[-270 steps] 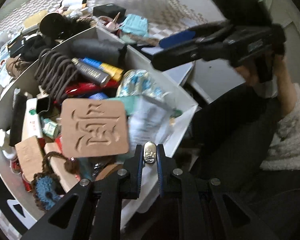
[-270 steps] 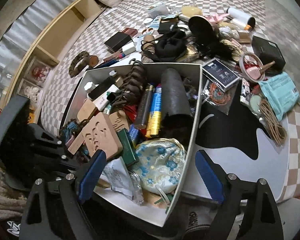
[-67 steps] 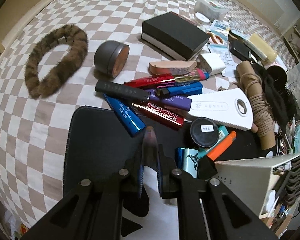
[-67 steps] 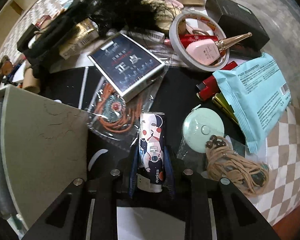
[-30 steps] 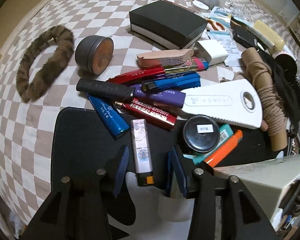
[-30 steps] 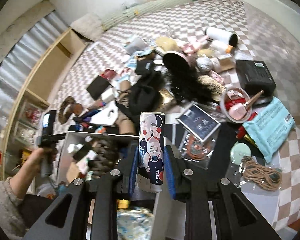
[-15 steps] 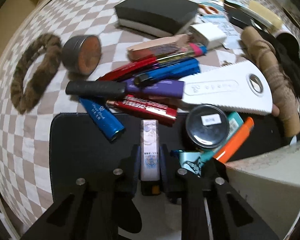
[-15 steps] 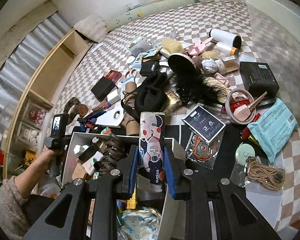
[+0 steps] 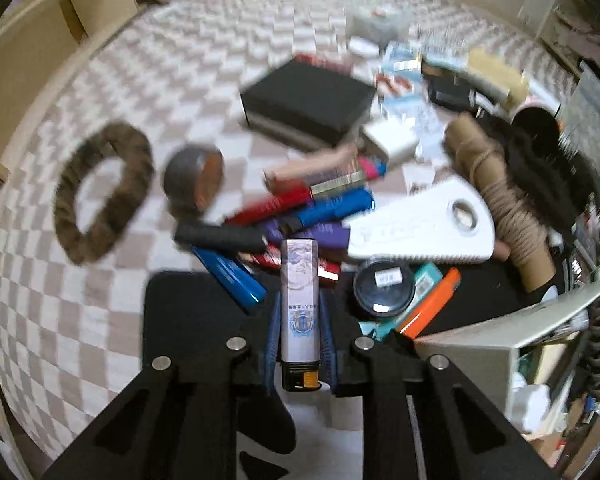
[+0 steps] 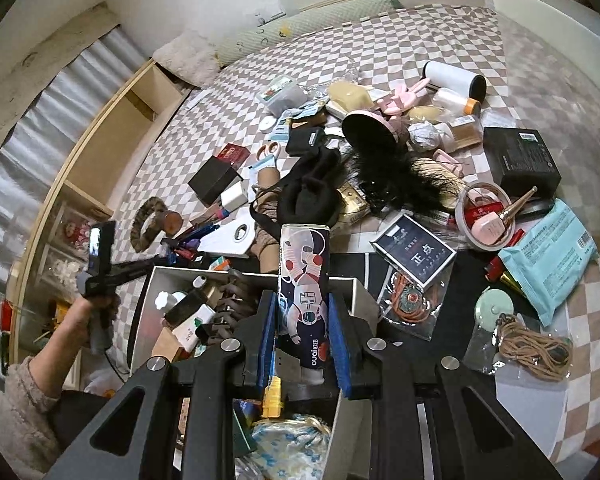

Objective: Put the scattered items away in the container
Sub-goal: 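Carry the white tube with the left gripper while the right carries the can toward the white box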

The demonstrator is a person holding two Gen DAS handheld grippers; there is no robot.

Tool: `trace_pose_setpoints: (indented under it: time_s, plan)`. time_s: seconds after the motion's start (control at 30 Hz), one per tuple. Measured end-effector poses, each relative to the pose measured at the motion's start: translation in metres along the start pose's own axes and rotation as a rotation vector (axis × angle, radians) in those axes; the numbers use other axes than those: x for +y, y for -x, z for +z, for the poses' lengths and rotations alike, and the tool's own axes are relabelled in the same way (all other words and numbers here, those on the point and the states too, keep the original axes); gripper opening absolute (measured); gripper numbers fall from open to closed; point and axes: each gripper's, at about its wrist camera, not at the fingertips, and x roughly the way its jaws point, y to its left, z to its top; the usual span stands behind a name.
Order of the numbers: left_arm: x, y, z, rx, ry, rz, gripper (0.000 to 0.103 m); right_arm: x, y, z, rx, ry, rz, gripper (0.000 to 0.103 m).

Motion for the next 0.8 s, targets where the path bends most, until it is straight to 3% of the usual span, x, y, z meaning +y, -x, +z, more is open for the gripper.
trace_pose_setpoints:
  time_s: [0.23, 0.43, 0.8]
  plan:
    - [0.016, 0.040, 0.010, -0.097, 0.072, -0.064, 0.019, 0.006, -0.002, 0.000, 0.006, 0.018, -0.001, 0.026]
    - [0.016, 0.067, 0.006, -0.149, 0.073, -0.104, 0.019, 0.014, -0.003, -0.002, 0.009, 0.036, 0.008, 0.026]
    - [-0.024, 0.095, 0.000, -0.172, -0.003, -0.230, 0.019, 0.033, -0.018, -0.001, 0.037, 0.075, 0.018, 0.026]
